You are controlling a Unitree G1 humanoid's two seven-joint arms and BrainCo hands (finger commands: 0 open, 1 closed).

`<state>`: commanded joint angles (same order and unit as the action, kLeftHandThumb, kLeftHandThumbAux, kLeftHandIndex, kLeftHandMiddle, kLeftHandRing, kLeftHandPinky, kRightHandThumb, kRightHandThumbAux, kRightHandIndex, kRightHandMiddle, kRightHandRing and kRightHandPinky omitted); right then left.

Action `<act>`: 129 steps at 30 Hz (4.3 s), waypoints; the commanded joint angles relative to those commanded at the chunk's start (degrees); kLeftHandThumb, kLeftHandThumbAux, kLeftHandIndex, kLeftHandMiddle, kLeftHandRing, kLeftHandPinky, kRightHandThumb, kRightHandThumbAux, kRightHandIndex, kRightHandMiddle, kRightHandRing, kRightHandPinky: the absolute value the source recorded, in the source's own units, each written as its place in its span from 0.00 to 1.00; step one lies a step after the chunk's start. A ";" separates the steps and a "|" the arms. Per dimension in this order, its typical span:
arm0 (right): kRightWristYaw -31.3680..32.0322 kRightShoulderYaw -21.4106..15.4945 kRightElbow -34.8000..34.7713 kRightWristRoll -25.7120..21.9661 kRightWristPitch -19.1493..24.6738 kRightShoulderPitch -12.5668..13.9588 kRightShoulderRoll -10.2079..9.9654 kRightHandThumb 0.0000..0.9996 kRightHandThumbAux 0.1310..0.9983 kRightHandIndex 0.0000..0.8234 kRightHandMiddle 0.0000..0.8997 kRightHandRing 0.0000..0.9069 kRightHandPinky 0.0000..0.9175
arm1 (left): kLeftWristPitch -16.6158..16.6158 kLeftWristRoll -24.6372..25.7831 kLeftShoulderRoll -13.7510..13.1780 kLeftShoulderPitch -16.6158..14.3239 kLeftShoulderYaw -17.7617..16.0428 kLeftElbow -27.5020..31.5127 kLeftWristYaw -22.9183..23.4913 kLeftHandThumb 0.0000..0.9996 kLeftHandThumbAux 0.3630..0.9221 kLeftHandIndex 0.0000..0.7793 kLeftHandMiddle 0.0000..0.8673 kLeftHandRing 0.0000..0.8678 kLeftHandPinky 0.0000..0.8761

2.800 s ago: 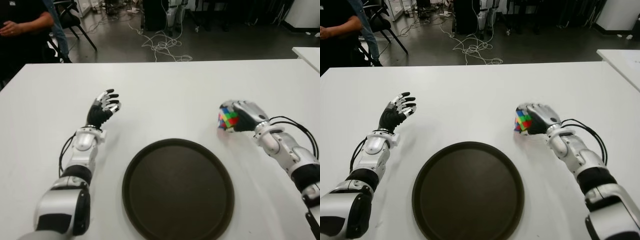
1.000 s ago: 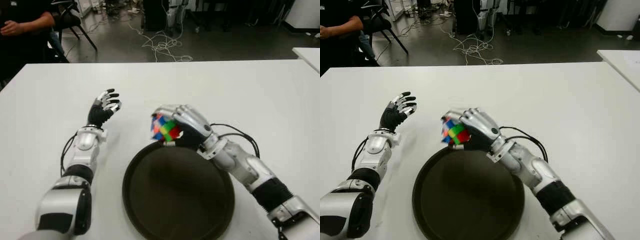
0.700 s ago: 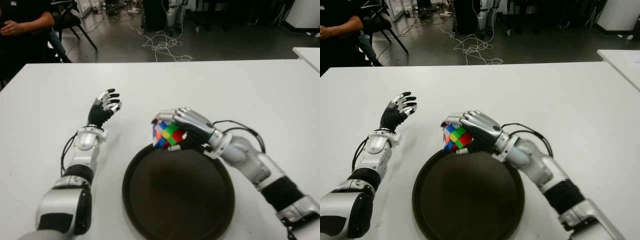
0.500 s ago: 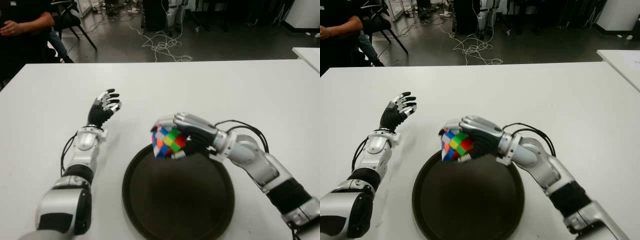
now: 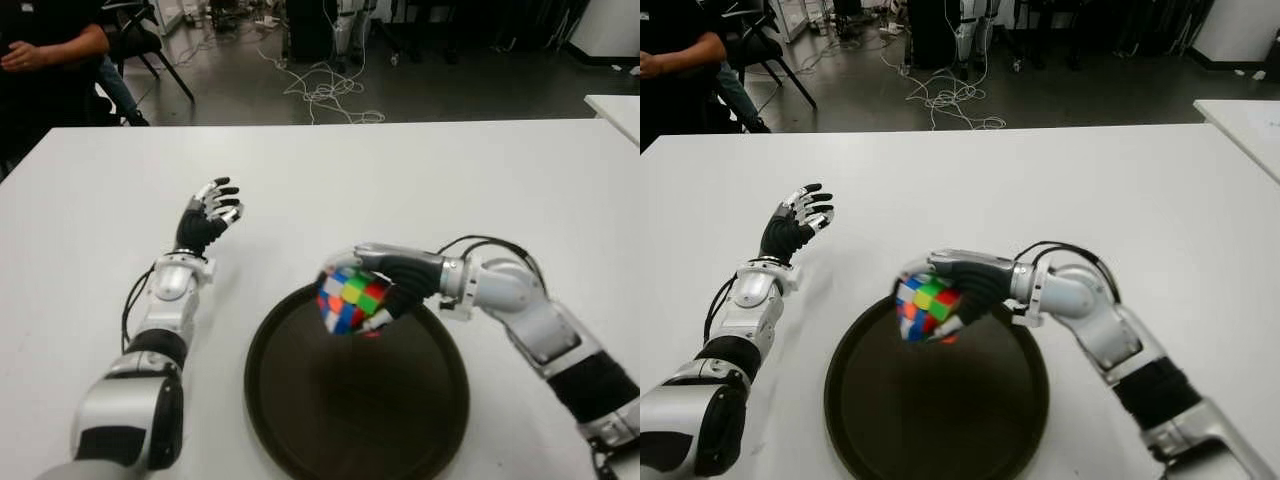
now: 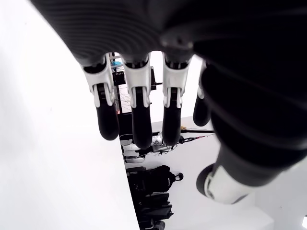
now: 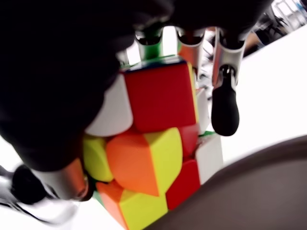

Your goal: Pick up the Rubik's Cube and put it in the plate

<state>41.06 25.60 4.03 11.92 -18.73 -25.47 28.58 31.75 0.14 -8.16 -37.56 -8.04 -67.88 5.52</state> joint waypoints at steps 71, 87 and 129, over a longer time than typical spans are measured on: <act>-3.72 -1.84 0.02 5.32 -1.61 2.96 -1.50 0.00 0.74 0.00 0.00 0.00 0.00 | 1.01 -0.31 0.67 0.29 0.25 0.21 -0.78 0.13 0.76 0.24 0.29 0.27 0.27; -4.87 -3.75 1.67 2.68 -4.73 4.49 -2.29 0.00 0.57 0.00 0.00 0.00 0.00 | 1.35 -0.61 0.34 0.40 0.45 0.25 -0.45 0.13 0.76 0.24 0.29 0.27 0.28; -7.88 -21.31 14.74 -15.72 -8.18 -0.11 -3.68 0.00 0.31 0.13 0.19 0.16 0.17 | 1.59 -1.71 -0.19 0.31 1.01 -0.23 -1.10 0.10 0.74 0.24 0.29 0.26 0.25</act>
<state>33.18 4.29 18.77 -3.80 -26.91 -25.58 24.89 33.34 -1.58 -8.35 -37.25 -7.03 -68.11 4.41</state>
